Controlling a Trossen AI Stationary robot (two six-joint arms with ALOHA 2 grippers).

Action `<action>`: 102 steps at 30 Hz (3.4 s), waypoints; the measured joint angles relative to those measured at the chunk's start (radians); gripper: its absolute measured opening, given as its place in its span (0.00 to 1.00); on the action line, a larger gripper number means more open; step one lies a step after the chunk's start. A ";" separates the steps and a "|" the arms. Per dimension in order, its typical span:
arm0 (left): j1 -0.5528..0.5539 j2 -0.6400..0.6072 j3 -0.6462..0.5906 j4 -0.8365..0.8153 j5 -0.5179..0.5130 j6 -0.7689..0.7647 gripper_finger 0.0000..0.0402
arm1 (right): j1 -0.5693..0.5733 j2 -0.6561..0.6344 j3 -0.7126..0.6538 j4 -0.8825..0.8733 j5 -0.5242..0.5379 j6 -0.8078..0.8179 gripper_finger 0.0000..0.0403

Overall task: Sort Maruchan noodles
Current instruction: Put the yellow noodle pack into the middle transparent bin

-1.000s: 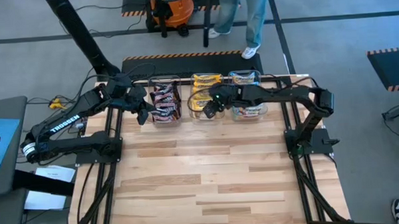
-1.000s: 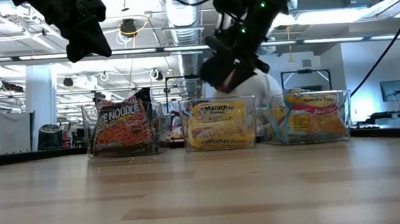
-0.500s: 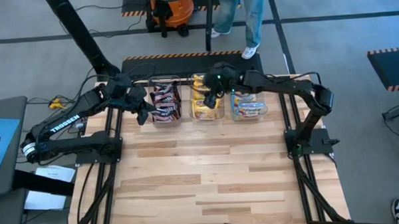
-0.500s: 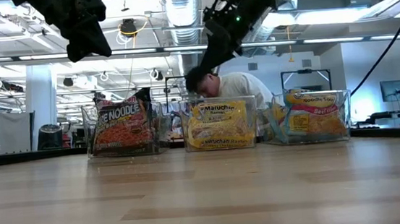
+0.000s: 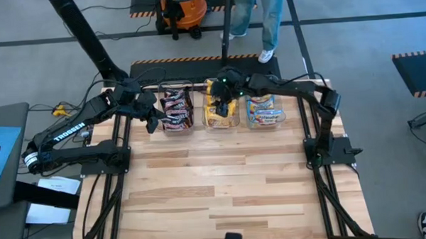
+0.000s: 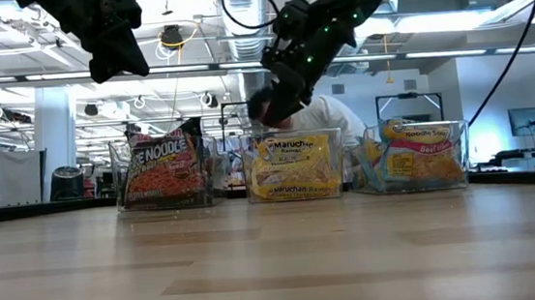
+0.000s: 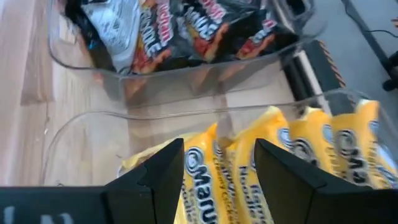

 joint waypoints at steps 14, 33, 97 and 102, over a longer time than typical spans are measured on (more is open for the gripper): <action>0.000 0.000 0.000 -0.001 0.002 0.000 0.03 | 0.030 0.032 0.002 -0.121 0.046 -0.071 0.54; 0.000 0.000 0.000 -0.008 0.001 0.001 0.03 | 0.034 0.092 0.002 -0.201 0.152 -0.080 0.54; 0.000 0.000 0.000 -0.016 -0.004 0.007 0.03 | 0.196 0.134 0.273 -0.582 0.643 0.166 0.01; 0.000 0.000 0.000 -0.016 -0.005 0.011 0.03 | 0.200 0.133 0.264 -0.573 0.627 0.149 0.03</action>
